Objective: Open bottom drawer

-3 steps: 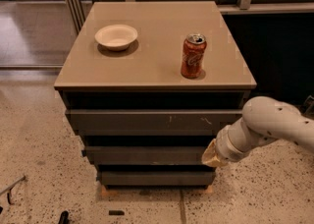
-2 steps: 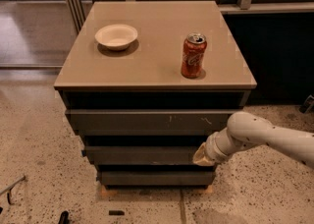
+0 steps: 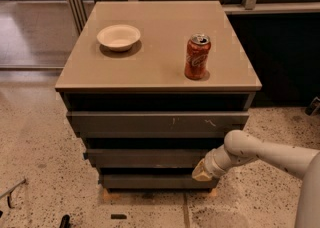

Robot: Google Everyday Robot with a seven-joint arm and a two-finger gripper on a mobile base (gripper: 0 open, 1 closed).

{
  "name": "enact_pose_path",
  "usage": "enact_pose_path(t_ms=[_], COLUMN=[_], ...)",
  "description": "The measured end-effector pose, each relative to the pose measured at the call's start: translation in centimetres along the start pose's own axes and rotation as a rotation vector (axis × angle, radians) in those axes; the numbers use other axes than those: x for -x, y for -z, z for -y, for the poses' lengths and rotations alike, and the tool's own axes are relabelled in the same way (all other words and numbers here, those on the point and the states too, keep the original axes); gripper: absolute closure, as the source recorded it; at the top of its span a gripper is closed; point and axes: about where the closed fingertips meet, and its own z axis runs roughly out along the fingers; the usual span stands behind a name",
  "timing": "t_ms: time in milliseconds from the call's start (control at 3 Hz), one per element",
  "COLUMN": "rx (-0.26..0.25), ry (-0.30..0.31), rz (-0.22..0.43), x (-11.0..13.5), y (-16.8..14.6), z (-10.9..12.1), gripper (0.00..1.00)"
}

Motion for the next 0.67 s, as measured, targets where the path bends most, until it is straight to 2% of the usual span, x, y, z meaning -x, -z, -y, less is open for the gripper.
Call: enact_pose_path(t_ms=[333,667], rx=[0.000,-0.018], ry=[0.000,0.014], rz=[0.000,-0.003], x=[0.0,-1.6], y=[0.0,-3.1], z=[0.0,-0.9], gripper=[1.00,1.00])
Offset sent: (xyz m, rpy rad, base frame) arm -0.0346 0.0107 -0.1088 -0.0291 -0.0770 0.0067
